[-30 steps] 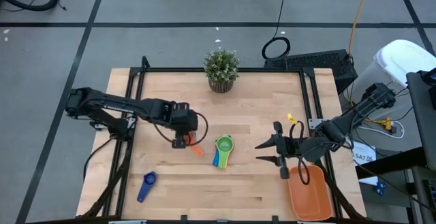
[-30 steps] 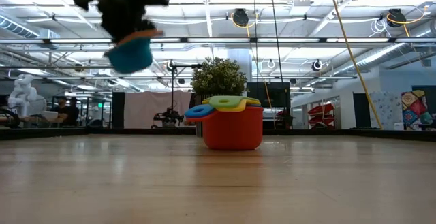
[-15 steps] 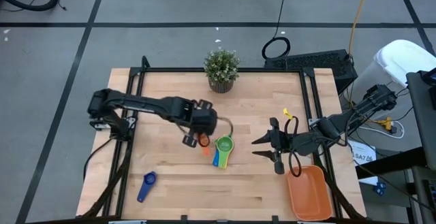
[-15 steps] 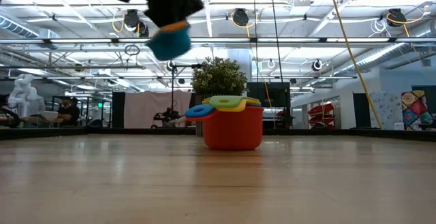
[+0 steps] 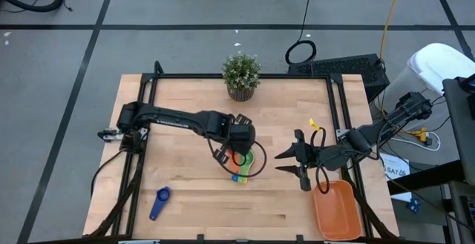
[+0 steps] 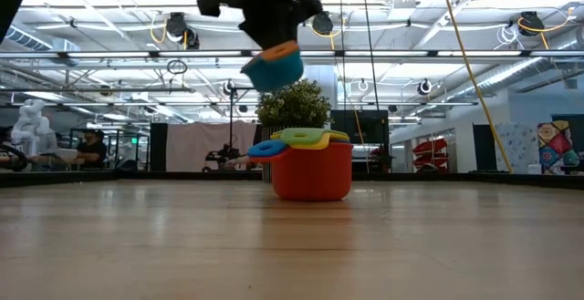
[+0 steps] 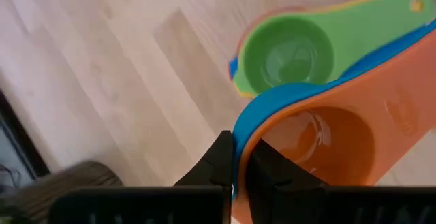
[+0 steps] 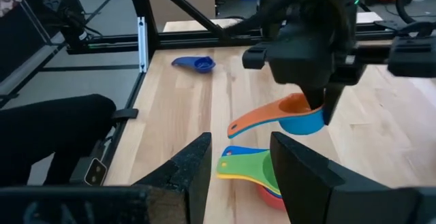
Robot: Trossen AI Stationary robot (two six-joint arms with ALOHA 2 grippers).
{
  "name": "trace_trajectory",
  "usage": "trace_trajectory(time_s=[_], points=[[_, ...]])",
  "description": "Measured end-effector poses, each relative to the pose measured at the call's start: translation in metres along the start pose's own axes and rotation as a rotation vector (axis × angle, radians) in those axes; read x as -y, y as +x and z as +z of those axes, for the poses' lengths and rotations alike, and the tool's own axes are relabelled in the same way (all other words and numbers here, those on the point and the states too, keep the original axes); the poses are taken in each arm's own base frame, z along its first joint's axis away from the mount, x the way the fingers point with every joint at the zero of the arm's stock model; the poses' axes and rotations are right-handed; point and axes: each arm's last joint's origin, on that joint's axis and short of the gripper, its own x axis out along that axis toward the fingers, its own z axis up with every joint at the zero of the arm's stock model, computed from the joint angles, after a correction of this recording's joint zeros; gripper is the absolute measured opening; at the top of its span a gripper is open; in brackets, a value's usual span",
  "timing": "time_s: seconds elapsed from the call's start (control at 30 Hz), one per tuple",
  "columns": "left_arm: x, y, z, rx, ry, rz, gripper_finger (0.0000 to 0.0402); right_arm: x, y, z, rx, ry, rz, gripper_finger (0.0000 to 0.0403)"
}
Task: Nest measuring cups in basket
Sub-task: Stack the nested light blue and orange measuring cups on top of the green measuring cup
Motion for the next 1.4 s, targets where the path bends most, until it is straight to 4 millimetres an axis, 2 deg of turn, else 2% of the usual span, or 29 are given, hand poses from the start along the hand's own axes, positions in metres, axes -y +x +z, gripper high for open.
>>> trace_trajectory(time_s=[0.17,0.3,0.47,0.67,1.07,1.4], points=[[-0.004,-0.002,0.004,0.044,0.011,0.029,0.0015,0.000,0.000,0.001,0.006,-0.022,0.002,0.0144],[-0.005,-0.002,0.006,0.065,0.023,0.038,0.0014,-0.002,0.000,0.008,0.075,-0.052,0.016,0.0144],[-0.002,0.012,0.008,0.042,0.038,0.005,0.0014,-0.005,-0.002,0.018,0.178,-0.087,0.038,0.0144],[-0.001,0.029,0.010,0.020,0.054,-0.013,0.0014,-0.006,-0.002,0.022,0.215,-0.115,0.041,0.0144],[-0.002,0.053,0.011,0.023,0.061,-0.076,0.0014,-0.006,-0.002,0.022,0.223,-0.130,0.039,0.0144],[-0.005,0.061,0.008,0.030,0.038,-0.115,0.0014,-0.006,-0.002,0.022,0.216,-0.139,0.036,0.0144]])
